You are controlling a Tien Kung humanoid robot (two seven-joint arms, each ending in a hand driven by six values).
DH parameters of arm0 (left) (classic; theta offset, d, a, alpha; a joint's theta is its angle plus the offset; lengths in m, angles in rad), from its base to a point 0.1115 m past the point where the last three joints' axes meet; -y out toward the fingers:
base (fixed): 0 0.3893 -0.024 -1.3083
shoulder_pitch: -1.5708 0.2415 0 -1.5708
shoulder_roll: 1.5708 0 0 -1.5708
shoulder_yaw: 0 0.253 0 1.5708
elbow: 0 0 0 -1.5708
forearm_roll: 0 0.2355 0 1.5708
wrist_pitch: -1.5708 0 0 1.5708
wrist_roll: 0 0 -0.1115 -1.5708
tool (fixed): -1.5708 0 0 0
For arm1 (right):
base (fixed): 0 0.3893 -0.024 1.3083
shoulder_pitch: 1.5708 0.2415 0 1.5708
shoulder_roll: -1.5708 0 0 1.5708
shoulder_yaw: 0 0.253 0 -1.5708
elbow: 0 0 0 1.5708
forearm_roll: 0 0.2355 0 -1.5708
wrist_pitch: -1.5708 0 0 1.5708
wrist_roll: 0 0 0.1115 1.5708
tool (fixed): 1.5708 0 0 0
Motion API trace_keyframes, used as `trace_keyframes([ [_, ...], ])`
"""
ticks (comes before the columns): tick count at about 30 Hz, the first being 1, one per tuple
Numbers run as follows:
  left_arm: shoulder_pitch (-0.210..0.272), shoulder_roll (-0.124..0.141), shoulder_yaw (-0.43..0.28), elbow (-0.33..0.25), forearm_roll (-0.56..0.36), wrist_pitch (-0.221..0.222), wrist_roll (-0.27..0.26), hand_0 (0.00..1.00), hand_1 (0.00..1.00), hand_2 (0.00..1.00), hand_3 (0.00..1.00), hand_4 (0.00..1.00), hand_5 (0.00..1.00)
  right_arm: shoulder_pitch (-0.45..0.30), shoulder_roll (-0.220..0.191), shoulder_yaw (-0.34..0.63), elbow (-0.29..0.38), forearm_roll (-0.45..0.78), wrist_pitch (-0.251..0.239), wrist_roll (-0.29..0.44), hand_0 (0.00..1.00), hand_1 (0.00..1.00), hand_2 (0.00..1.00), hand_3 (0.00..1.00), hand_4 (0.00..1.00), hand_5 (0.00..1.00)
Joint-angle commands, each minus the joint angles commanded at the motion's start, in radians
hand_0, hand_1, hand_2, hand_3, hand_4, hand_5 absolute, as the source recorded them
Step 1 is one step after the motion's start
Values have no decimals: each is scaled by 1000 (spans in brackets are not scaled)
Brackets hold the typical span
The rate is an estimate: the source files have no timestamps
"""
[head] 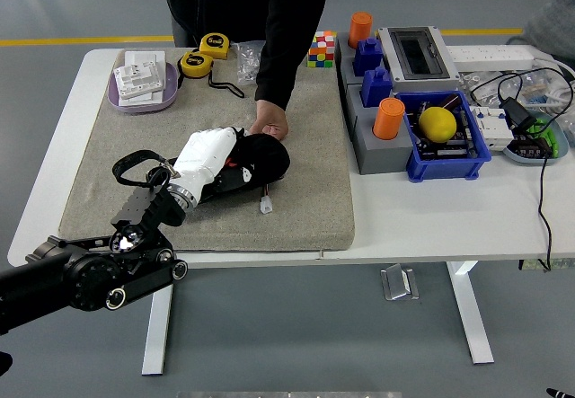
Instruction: Pick the rag up,wipe the panel,place it on the desk
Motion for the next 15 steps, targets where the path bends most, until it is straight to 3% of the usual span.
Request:
trace_keyframes([
  [15, -21, -37, 22, 77, -40, 0, -6, 187, 129, 495, 469, 271, 2, -2, 4, -5, 3, -1, 0, -1, 752, 567, 699, 592, 995, 538],
])
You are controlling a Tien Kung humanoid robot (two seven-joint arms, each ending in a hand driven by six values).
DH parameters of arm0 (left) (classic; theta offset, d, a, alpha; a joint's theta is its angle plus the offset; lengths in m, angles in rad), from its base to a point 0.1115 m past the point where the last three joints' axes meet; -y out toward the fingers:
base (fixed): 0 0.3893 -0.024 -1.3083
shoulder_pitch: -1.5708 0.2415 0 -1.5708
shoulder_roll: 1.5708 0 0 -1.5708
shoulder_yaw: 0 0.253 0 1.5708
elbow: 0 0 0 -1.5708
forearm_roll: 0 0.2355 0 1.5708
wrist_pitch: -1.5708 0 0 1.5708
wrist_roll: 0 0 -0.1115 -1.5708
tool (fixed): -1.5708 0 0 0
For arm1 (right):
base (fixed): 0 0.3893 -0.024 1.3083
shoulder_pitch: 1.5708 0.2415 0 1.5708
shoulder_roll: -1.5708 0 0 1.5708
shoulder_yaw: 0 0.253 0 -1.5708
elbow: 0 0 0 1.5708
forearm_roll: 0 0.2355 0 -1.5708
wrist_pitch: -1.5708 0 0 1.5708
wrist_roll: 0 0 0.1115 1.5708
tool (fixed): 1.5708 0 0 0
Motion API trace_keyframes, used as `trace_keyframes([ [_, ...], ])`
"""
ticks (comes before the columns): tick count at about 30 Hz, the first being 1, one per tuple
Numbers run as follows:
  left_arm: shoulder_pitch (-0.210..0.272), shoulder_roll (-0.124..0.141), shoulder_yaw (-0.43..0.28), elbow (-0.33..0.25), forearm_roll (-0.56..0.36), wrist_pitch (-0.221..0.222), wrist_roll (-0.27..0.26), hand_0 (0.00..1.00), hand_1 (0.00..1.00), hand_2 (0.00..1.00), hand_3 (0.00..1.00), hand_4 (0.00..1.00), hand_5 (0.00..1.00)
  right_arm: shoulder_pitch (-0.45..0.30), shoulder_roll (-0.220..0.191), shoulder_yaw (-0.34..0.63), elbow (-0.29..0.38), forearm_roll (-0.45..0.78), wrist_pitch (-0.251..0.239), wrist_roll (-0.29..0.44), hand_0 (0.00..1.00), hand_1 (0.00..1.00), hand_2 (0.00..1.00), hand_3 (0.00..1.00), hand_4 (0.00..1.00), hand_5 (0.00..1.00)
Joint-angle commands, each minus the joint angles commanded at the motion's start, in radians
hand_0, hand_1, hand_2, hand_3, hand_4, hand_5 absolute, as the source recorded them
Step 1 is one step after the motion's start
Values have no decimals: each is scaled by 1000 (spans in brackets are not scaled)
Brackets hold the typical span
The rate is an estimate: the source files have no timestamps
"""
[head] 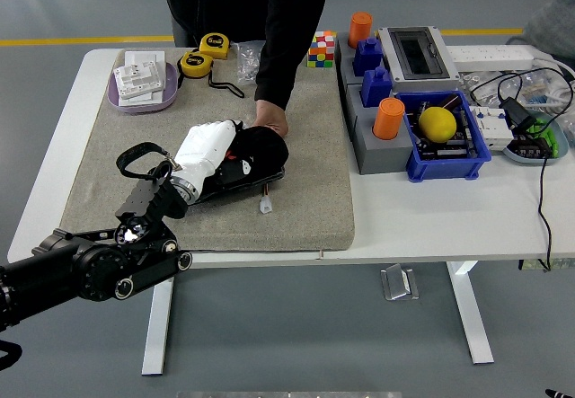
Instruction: Pick the rag up,wipe the panel,place it on the desk
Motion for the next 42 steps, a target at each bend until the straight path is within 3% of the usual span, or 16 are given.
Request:
trace_keyframes([
  [8, 2, -2, -6, -13, 15, 0, 2, 186, 129, 495, 470, 271, 2, -2, 4, -4, -2, 5, 0, 1, 753, 567, 699, 592, 995, 538],
  [14, 3, 14, -10, -26, 27, 0, 3, 186, 130, 495, 470, 272, 2, -5, 3, 9, -3, 2, -2, 1, 752, 567, 699, 592, 995, 538],
  [42, 95, 155, -93, -60, 102, 0, -6, 186, 130, 493, 468, 277, 2, -29, 7, 69, -21, -14, -1, 4, 751, 566, 699, 593, 995, 540],
])
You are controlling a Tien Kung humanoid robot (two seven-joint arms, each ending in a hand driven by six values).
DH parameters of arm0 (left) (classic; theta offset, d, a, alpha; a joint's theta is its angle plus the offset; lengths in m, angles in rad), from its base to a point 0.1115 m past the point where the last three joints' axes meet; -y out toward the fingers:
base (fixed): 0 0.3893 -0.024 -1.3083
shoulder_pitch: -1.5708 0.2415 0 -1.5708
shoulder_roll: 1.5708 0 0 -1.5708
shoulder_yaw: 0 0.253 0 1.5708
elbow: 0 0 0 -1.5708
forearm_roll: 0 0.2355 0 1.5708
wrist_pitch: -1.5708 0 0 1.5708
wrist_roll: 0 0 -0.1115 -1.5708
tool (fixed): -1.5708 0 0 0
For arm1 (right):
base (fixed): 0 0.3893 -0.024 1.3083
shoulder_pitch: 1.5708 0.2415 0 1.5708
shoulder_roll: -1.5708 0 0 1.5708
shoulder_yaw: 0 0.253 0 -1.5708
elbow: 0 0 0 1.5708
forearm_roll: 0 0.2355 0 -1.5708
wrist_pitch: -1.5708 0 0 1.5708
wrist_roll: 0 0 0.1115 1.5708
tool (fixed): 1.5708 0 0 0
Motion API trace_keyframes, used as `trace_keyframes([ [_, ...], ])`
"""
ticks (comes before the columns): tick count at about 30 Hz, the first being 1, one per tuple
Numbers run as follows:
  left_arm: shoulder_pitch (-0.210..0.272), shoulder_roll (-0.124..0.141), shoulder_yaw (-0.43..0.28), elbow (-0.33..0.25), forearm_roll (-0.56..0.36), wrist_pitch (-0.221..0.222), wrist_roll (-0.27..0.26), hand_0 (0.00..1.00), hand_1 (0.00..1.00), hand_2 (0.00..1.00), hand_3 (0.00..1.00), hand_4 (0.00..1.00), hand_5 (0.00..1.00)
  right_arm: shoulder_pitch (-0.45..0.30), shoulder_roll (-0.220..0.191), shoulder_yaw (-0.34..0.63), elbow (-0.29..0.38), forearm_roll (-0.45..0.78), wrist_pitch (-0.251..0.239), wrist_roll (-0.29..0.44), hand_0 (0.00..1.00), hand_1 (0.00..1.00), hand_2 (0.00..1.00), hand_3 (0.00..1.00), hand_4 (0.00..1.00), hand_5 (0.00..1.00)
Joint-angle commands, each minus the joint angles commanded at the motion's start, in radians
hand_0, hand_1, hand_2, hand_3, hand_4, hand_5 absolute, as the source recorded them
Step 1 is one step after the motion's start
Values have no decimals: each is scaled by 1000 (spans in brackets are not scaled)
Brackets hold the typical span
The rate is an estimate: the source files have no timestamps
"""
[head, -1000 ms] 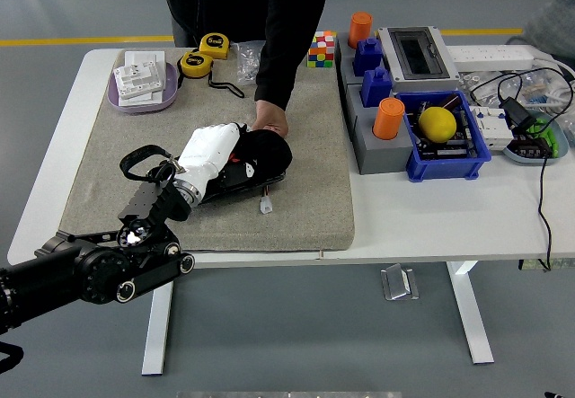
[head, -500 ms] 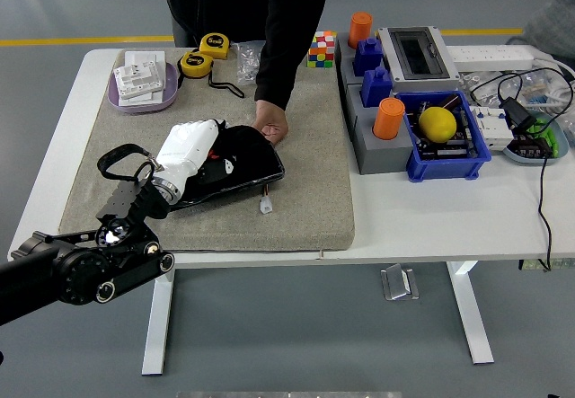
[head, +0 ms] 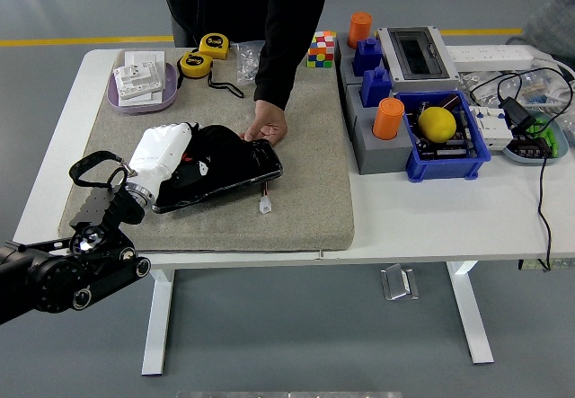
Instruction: Pick the rag up,wipe the panel,place it on the desk
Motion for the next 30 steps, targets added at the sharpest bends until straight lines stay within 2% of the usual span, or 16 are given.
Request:
trace_keyframes([
  [7, 28, 49, -21, -32, 23, -2, -4, 186, 129, 493, 468, 273, 2, -4, 0, 19, -4, -6, 0, 0, 751, 566, 699, 592, 995, 541],
  [17, 70, 99, -60, -64, 45, 0, -12, 186, 128, 492, 468, 273, 2, -8, 2, 34, -8, -10, 1, 0, 752, 566, 699, 592, 995, 541],
  [21, 82, 111, -63, -51, 27, 0, -39, 186, 128, 492, 468, 273, 2, -10, 2, 39, -8, -11, 0, 0, 752, 566, 699, 592, 995, 541],
  [30, 102, 130, -76, -54, 18, 0, -59, 186, 128, 491, 468, 273, 2, -9, 4, 42, -10, -10, -1, 1, 753, 566, 699, 592, 995, 540],
])
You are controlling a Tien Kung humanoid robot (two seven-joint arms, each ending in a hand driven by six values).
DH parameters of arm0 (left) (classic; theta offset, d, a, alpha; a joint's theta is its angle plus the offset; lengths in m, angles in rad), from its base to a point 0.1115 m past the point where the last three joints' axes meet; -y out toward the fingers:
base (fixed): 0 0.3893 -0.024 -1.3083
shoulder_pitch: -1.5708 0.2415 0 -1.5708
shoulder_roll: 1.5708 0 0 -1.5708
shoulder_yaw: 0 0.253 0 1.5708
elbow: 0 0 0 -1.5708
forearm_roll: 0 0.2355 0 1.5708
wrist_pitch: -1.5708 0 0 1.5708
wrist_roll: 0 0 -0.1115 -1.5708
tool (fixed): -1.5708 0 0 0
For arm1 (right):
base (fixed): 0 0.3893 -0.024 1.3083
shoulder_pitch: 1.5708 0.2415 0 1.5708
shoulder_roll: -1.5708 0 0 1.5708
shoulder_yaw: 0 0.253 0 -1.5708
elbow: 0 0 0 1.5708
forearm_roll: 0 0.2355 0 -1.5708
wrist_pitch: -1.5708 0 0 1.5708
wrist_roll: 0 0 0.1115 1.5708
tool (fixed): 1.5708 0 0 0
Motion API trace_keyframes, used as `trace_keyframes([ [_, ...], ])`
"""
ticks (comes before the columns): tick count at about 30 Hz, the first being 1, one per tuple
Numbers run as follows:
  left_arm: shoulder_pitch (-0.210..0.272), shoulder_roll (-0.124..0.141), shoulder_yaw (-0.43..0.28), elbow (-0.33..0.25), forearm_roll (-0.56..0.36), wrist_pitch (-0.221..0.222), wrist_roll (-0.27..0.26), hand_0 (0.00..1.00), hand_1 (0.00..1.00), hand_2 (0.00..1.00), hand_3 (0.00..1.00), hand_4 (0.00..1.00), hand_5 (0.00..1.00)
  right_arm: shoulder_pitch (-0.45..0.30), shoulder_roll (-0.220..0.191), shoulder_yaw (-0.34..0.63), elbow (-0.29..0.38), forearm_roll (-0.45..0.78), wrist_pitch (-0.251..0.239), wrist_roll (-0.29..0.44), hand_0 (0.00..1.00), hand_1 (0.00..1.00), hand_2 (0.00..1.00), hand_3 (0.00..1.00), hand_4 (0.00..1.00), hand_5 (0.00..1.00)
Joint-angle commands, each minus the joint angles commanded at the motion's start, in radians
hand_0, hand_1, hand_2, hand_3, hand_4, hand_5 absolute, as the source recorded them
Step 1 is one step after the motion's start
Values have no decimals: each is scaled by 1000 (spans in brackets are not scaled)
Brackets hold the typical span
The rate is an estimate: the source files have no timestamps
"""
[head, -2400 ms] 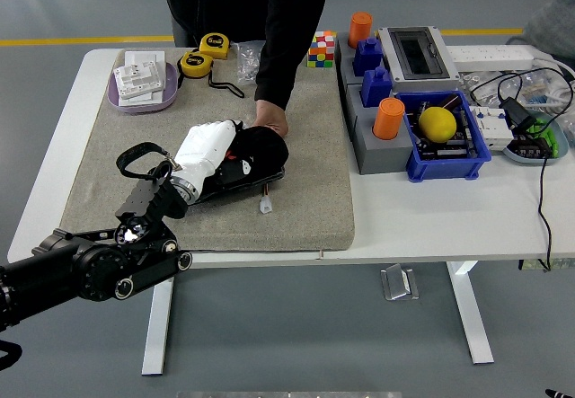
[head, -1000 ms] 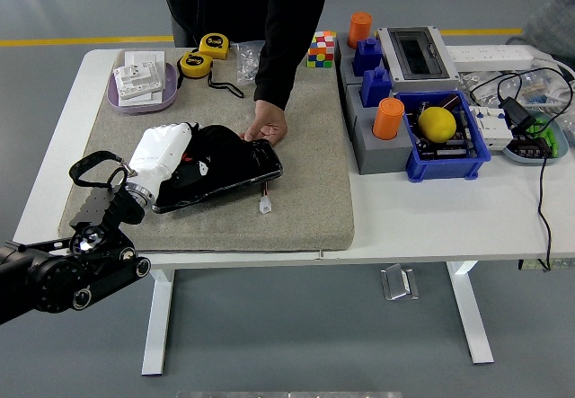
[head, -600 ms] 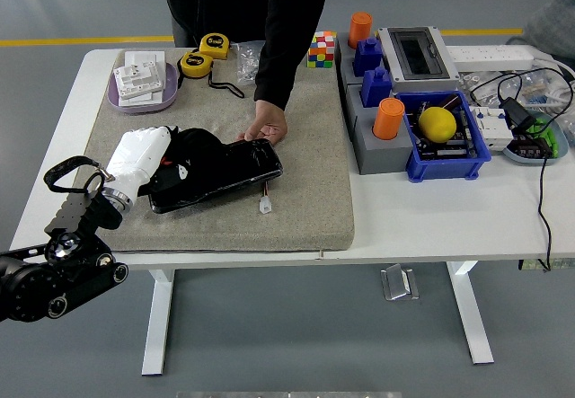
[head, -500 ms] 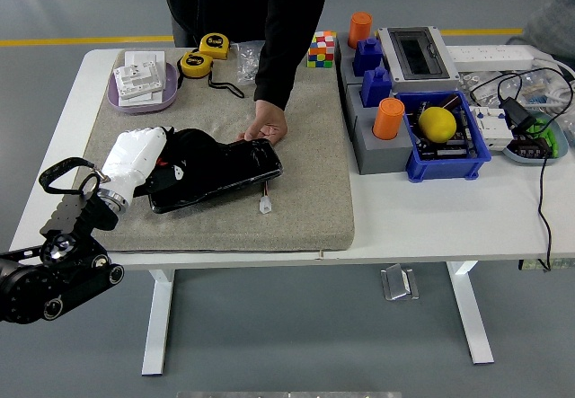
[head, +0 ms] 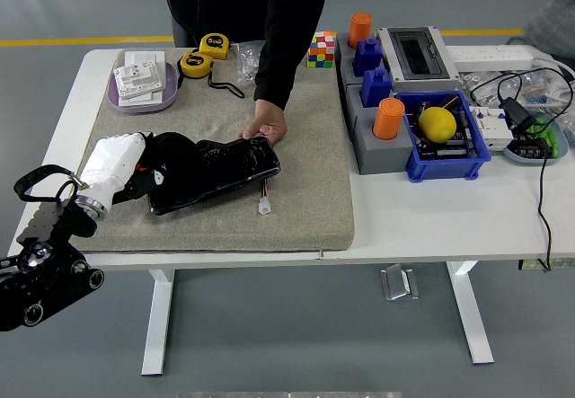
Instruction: Pick the rag up,wipe the panel,place it on the desk
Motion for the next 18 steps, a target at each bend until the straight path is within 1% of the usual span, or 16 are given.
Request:
trace_keyframes([
  [5, 5, -3, 5, -4, -7, 0, -3, 187, 127, 489, 466, 281, 2, 0, 1, -2, -1, 3, 0, 0, 752, 566, 698, 592, 995, 540],
  [9, -1, -12, 20, -3, -10, 0, -2, 187, 127, 489, 466, 281, 2, -1, 0, -6, -1, 6, 1, 0, 752, 566, 698, 592, 995, 540],
  [14, -22, -35, 37, -5, -14, 0, 4, 187, 127, 488, 464, 287, 2, 4, 0, -7, 0, 5, 2, 1, 752, 566, 698, 592, 995, 541],
  [18, -46, -60, 53, -6, -16, 0, 12, 188, 127, 488, 463, 287, 2, 9, -1, -12, 0, 7, 2, 0, 751, 566, 698, 592, 995, 541],
])
